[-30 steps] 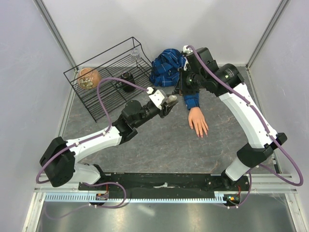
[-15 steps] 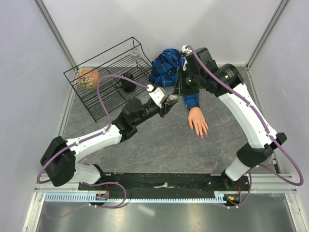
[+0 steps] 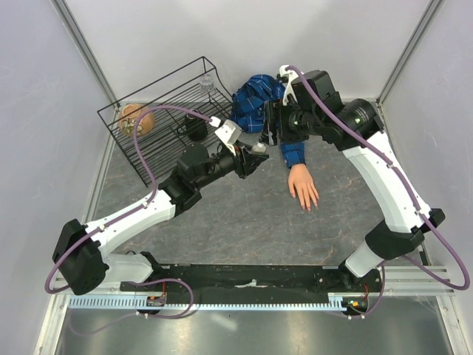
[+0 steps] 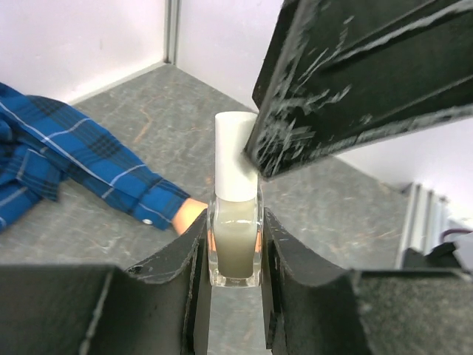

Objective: Paint the nails

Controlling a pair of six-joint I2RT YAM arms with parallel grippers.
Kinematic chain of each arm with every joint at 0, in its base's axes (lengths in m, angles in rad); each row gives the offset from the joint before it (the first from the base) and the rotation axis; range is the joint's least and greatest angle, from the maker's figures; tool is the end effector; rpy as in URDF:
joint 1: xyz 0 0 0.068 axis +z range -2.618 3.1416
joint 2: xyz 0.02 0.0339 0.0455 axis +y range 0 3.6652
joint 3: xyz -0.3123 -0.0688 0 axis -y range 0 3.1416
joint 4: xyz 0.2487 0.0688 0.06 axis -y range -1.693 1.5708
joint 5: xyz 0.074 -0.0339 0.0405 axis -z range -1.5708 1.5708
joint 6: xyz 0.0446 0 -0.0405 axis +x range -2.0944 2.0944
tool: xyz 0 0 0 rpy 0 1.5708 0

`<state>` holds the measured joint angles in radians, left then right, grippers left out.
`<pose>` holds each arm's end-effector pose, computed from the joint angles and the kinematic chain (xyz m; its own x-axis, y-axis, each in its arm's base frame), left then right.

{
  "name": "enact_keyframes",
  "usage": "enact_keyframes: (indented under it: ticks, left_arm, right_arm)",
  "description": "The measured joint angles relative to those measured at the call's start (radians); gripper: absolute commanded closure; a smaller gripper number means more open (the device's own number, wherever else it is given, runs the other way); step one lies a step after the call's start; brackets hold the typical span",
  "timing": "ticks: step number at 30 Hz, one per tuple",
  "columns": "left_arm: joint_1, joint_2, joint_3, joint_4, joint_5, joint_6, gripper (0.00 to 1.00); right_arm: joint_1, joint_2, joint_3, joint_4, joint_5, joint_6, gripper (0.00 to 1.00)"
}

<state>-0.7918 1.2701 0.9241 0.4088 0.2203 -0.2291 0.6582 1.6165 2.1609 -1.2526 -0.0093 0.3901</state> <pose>0.2032 -0.2197 0.3913 -0.1496 -0.1639 -0.9751 0.8355 0.5064 -0.2133 0.2418 0.1875 0.5285 -0.7107 -0.0688 -0.7002 -0.3752 0.8789 0.2944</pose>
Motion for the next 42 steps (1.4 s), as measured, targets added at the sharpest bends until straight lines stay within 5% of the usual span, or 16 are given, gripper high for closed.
enact_keyframes:
  ticks: [6, 13, 31, 34, 36, 42]
  left_arm:
    - [0.001, -0.008, 0.000, -0.020, -0.004, -0.098, 0.98]
    - [0.001, -0.008, 0.000, -0.021, -0.023, -0.142, 0.98]
    - [0.001, -0.024, 0.000, 0.017, -0.032, -0.148, 0.98]
    - [0.001, -0.031, 0.000, 0.027, -0.027, -0.148, 0.98]
    - [0.003, -0.031, 0.000, 0.028, -0.022, -0.150, 0.98]
    - [0.068, -0.032, -0.013, 0.076, 0.135, -0.238, 0.98]
  right_arm:
    - [0.000, -0.048, -0.016, 0.098, -0.052, -0.002, 0.62]
    - [0.000, -0.048, -0.023, 0.171, -0.097, 0.010, 0.47]
    - [0.001, -0.050, -0.129, 0.223, -0.129, 0.011, 0.62]
    - [0.001, -0.051, -0.151, 0.236, -0.135, 0.012, 0.78]
    - [0.001, -0.051, -0.159, 0.247, -0.150, 0.011, 1.00]
    - [-0.002, -0.084, -0.211, 0.304, -0.227, -0.066, 1.00]
